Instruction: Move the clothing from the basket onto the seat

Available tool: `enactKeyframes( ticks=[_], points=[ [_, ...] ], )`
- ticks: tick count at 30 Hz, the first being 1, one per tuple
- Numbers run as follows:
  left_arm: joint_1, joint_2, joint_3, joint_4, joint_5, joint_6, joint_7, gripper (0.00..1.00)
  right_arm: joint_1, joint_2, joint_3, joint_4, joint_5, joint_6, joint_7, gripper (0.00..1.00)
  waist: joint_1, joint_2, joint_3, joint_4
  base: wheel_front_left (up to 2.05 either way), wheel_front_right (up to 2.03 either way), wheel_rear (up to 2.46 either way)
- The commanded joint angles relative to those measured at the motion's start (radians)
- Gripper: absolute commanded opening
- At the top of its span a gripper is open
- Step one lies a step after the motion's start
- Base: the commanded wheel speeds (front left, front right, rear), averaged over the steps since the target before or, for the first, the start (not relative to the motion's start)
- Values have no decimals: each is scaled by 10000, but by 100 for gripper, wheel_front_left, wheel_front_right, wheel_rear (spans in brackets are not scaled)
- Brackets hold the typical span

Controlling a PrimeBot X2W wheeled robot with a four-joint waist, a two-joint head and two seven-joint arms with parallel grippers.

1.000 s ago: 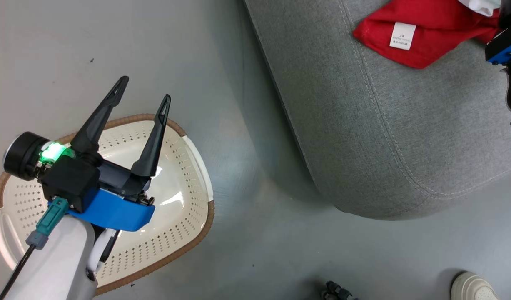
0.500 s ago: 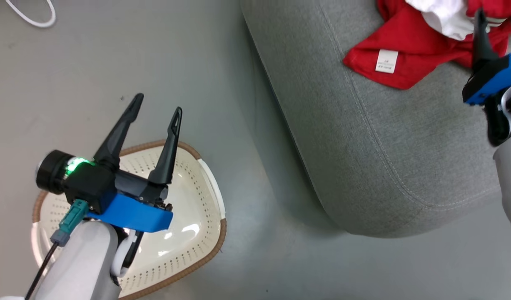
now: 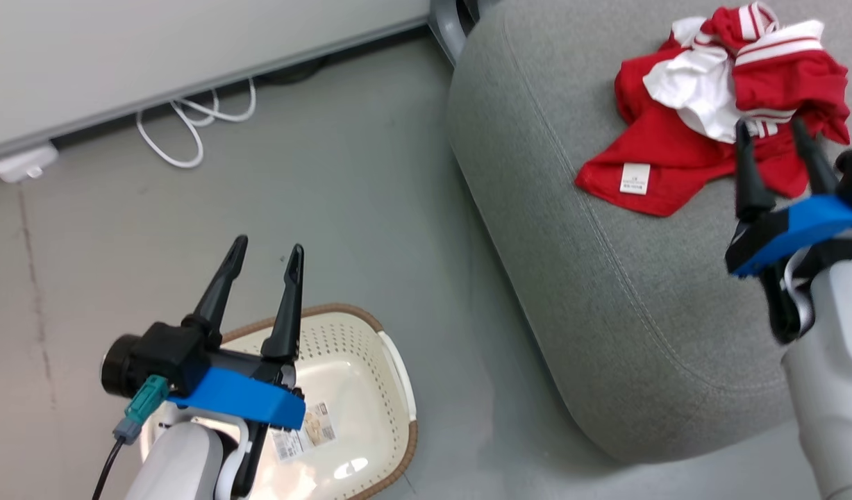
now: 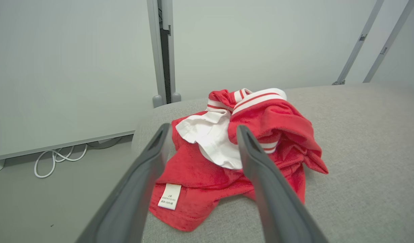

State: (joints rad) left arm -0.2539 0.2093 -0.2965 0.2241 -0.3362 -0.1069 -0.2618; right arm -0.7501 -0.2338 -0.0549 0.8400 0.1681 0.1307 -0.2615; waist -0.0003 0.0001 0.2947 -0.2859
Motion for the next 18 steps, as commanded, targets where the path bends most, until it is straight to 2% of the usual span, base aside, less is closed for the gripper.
enactKeyframes(
  ticks=[1, 10, 13, 14, 18],
  points=[
    [138, -26, 70, 40, -37, -64, -43, 100, 293, 53, -8, -131, -24, 2, -49, 100, 3, -1, -533, 292, 0, 0, 0],
    [930, -503, 741, 451, 6, -178, -39, 100, 2663, 517, -443, -2143, -1080, 2, 56, 100, 3, -1, -1573, 1003, 0, 0, 0],
    [1097, -633, 863, 621, 37, -175, -36, 100, 3604, 940, -850, -3037, -1402, 2, 122, 100, 3, -1, -1826, 1354, 0, 0, 0],
    [1213, -693, 1012, 713, 54, -195, -36, 100, 4267, 1253, -1012, -3679, -1547, 2, 211, 100, 3, -1, -1975, 1562, 0, 0, 0],
    [1458, -783, 1204, 928, 103, -226, -36, 100, 5452, 1639, -1061, -4736, -1729, 2, 377, 100, 3, -1, -2269, 1913, 0, 0, 0]
  ],
)
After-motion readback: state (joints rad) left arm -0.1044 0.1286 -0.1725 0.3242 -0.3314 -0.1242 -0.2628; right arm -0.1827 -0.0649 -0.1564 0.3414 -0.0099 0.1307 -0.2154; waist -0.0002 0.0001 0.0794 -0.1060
